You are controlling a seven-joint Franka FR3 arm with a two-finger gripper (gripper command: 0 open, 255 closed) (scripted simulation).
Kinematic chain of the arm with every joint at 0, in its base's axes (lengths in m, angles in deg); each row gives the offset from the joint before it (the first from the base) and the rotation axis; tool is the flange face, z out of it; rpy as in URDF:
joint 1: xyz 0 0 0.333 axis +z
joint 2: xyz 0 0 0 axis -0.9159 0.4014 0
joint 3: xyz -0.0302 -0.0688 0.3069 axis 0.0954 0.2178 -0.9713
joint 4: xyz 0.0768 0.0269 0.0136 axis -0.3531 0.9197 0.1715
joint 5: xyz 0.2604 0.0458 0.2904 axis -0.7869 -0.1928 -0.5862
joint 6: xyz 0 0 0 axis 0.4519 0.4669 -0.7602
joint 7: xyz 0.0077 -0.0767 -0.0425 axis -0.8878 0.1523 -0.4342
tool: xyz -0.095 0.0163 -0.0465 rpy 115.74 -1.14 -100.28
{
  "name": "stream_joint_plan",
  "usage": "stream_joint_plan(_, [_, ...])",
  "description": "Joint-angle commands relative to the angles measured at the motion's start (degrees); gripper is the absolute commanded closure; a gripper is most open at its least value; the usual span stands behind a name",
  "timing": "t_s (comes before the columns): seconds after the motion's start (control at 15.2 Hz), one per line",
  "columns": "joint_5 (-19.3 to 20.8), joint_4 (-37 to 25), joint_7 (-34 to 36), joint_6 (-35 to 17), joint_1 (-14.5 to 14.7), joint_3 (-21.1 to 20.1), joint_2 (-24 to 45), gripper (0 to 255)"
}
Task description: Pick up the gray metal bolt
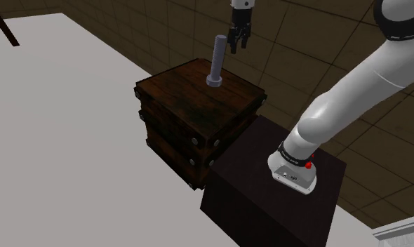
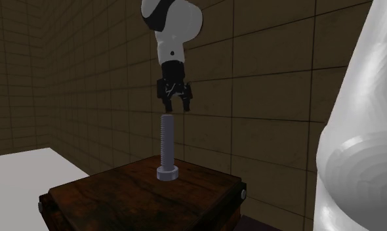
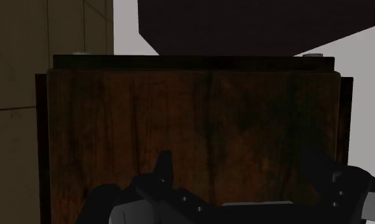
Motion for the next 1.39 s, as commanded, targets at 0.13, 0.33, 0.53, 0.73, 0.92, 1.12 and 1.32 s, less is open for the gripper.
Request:
stream_joint_plan(0.13, [-0.74,-7.58,-3.32,-1.06,-0.89,1.89,8.14,0])
stream_joint_plan(0.33, [-1.87,-14.65,-5.68,-0.87,-1.71,2.97,14.75,0])
stream_joint_plan(0.53, [-3.31,-22.7,-7.96,0.05,-2.82,3.78,21.67,0])
stream_joint_plan(0.73, [-4.98,-32.08,-10.06,1.85,-4.32,4.3,29.08,0])
stream_joint_plan(0.92, [-6.81,-43.48,-11.84,4.84,-6.31,4.48,37.33,0])
stream_joint_plan(1.12, [-8.8,-58.96,-13.13,9.91,-9.07,4.24,47.52,0])
stream_joint_plan(1.32, [-9.12,-60.67,-13.32,9.5,-9.6,4.06,49.58,0])
